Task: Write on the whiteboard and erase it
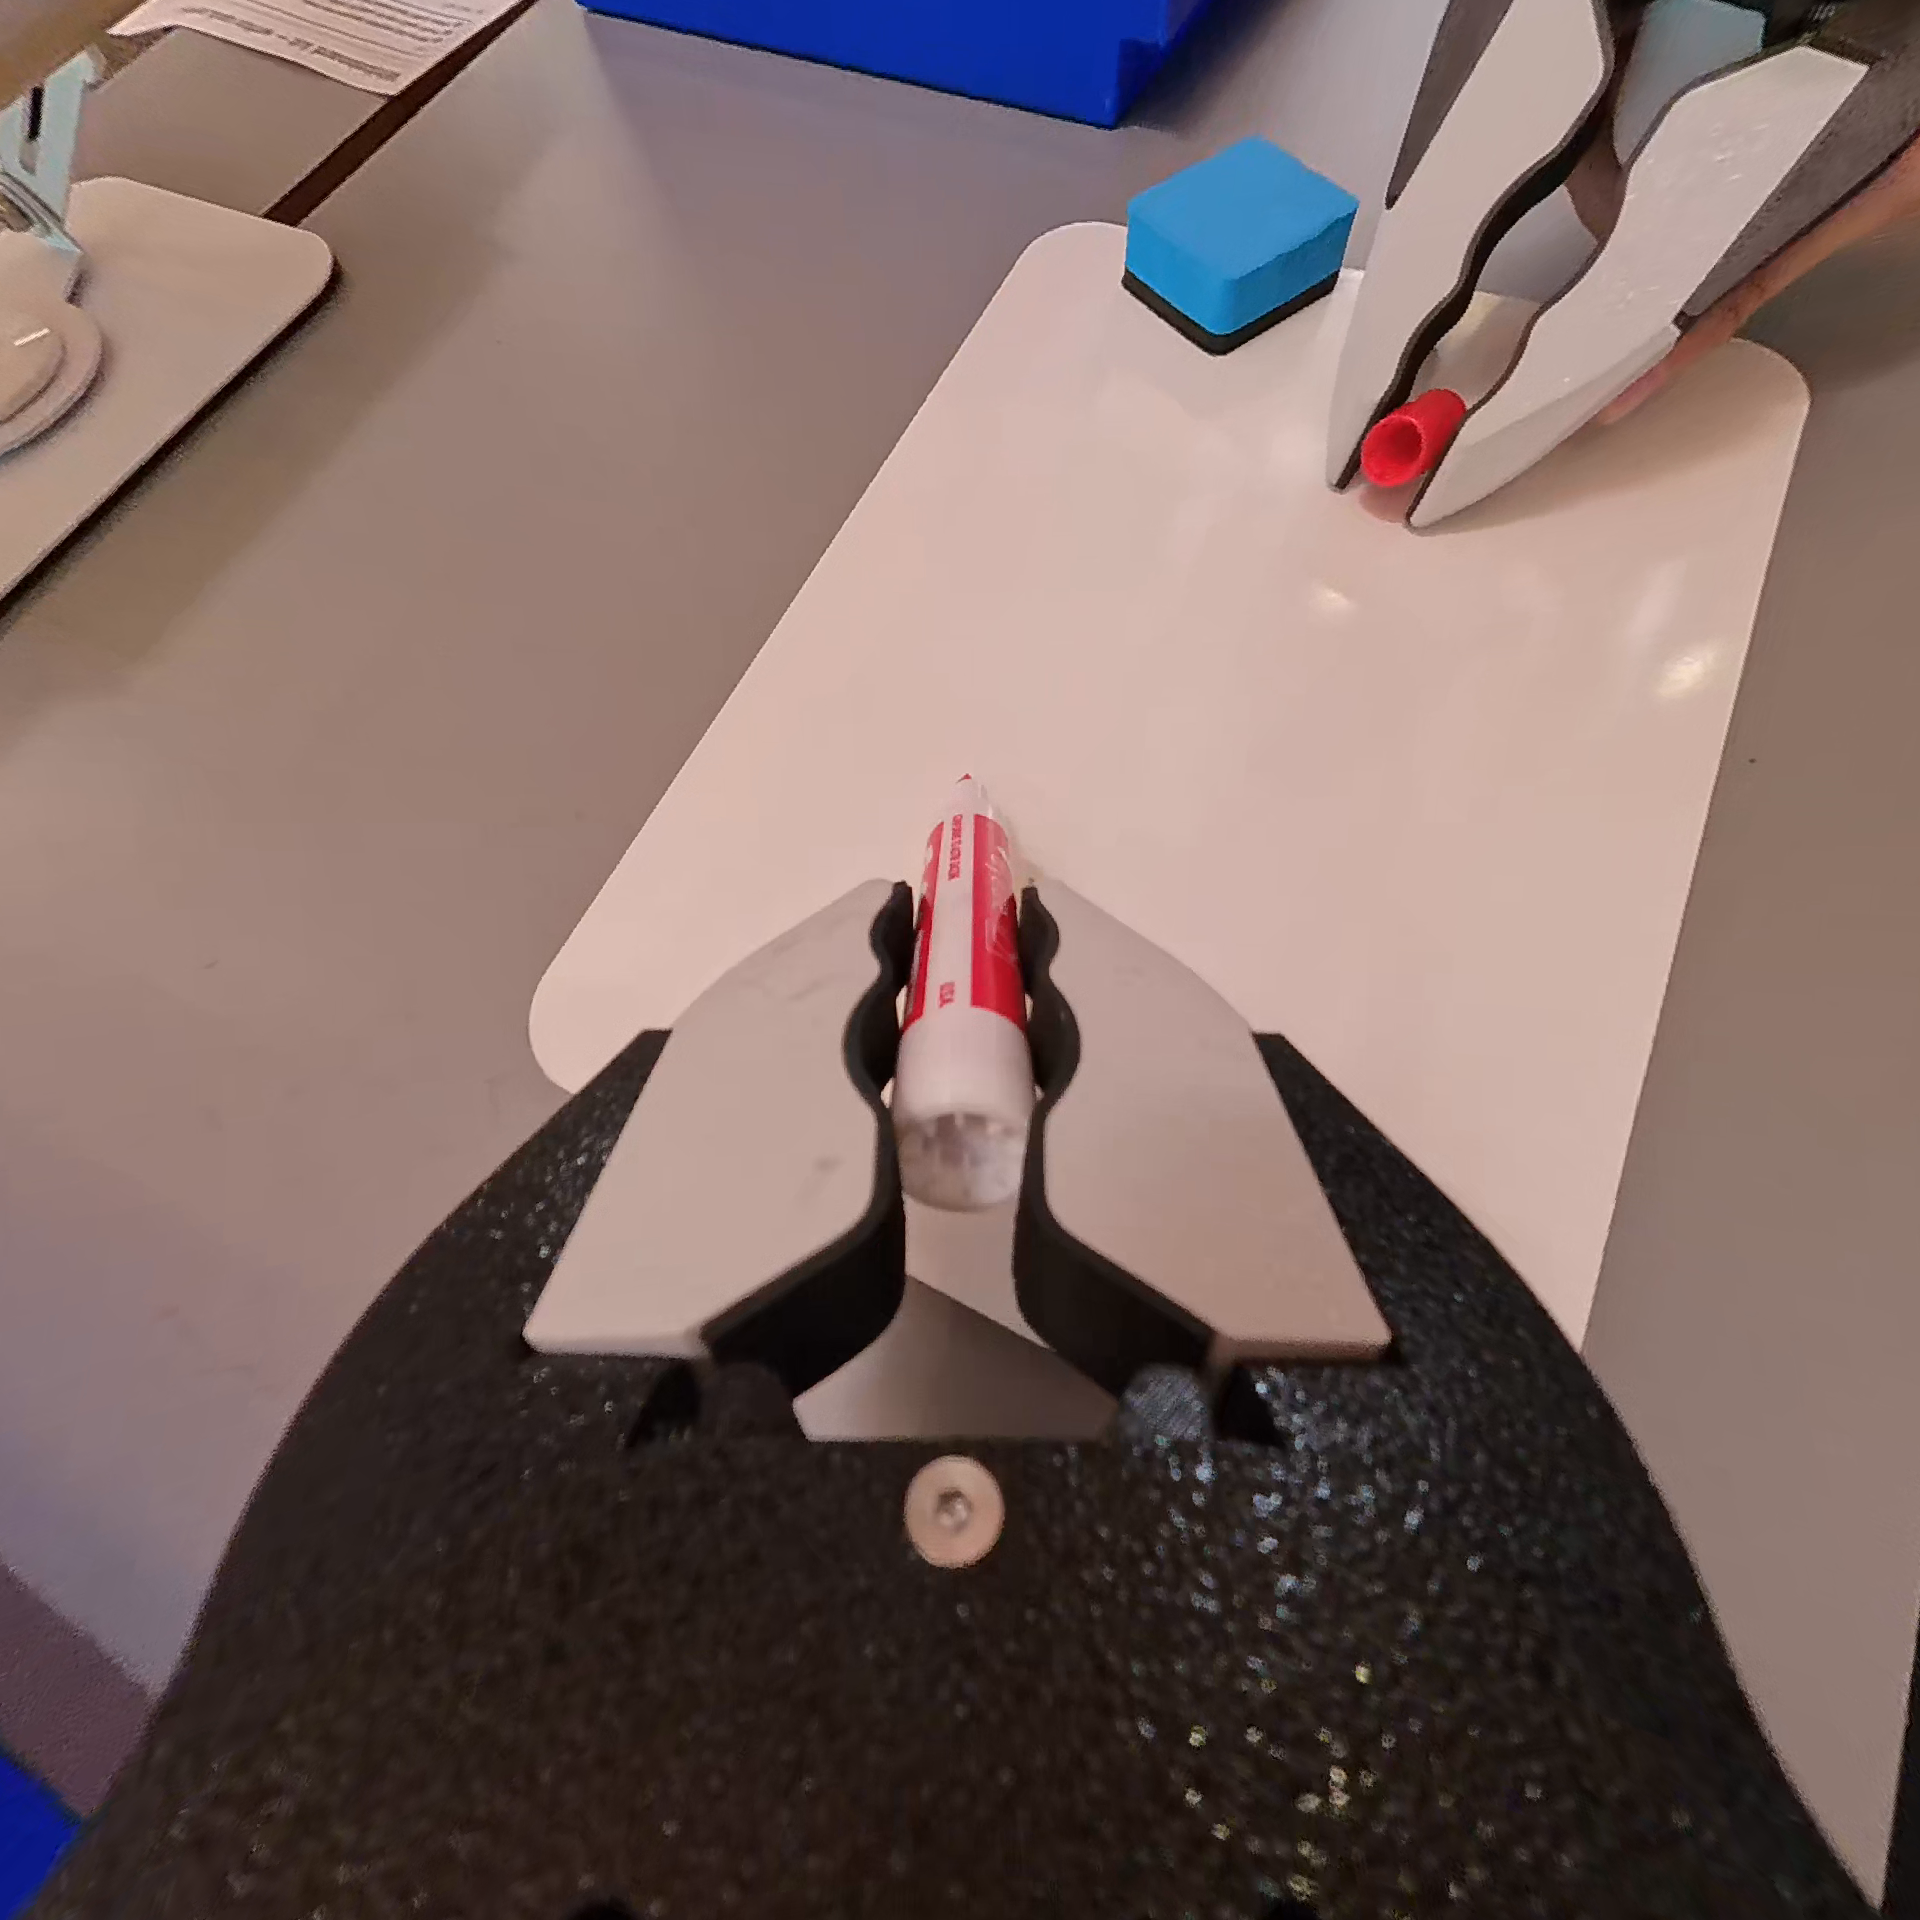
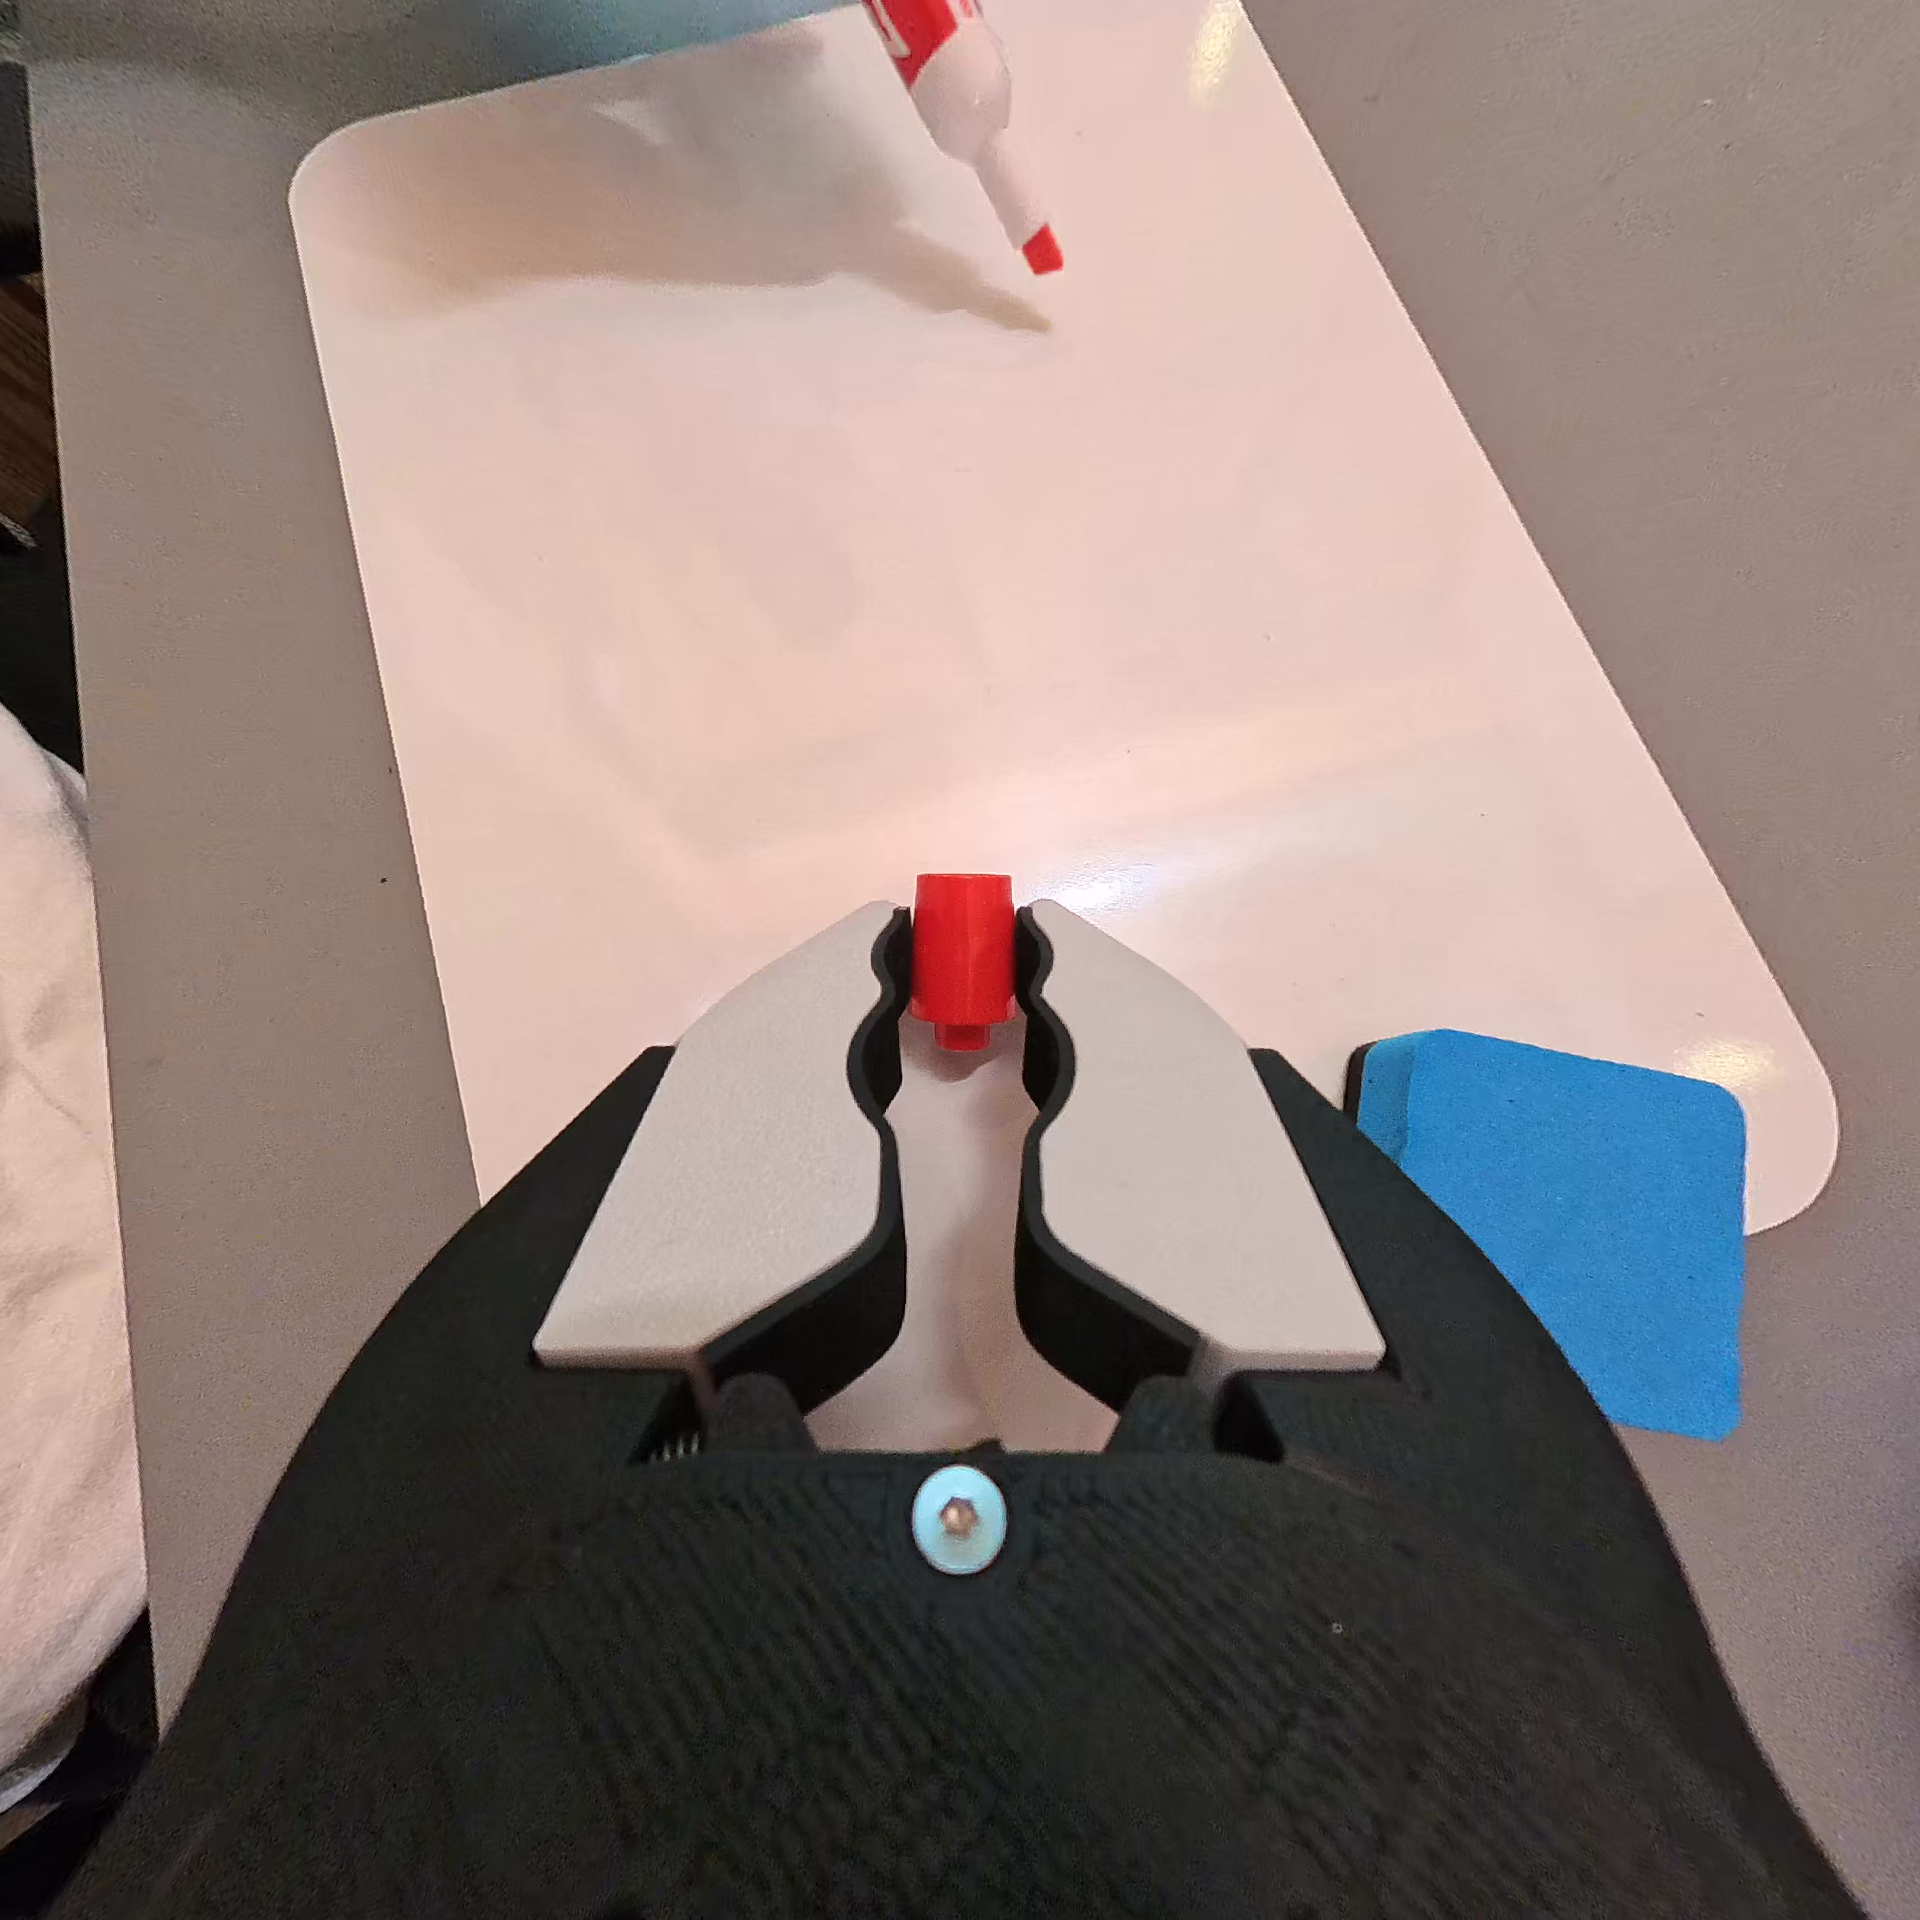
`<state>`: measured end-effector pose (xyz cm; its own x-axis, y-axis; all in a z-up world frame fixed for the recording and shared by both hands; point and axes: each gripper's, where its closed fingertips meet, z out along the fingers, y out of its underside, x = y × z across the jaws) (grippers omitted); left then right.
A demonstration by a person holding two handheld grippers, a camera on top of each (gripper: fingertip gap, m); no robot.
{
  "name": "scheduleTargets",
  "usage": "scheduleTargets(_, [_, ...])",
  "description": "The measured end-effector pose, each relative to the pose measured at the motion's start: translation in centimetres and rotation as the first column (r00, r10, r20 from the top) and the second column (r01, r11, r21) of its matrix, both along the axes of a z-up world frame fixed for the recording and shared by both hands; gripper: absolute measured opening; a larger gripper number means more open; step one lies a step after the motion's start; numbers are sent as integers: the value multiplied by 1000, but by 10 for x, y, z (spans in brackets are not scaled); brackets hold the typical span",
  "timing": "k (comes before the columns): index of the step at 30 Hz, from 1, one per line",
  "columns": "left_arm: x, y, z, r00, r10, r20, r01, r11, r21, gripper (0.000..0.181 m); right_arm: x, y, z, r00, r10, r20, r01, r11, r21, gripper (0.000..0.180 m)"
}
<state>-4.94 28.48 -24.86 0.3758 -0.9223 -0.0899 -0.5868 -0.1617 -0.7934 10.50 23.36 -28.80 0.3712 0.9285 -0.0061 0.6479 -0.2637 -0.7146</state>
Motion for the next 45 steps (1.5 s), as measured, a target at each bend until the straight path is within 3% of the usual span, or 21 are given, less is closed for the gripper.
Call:
scheduleTargets(35, [-24, 1, -6, 991, 56, -119, -56, 998, 6, 19, 0, -1, 0, 1000, 4, 0, -4, 1000, -1, 19])
scheduleTargets(40, [-11, 0, 4, 995, 48, -82, -46, 999, 23, 19, 0, -1, 0, 1000, 4, 0, -4, 1000, -1, 19])
scheduleTargets(45, [4, -5, 16, 965, -42, -260, 67, 994, 88, 19, 0, -1, 0, 1000, 3, 0, -3, 1000, -1, 19])
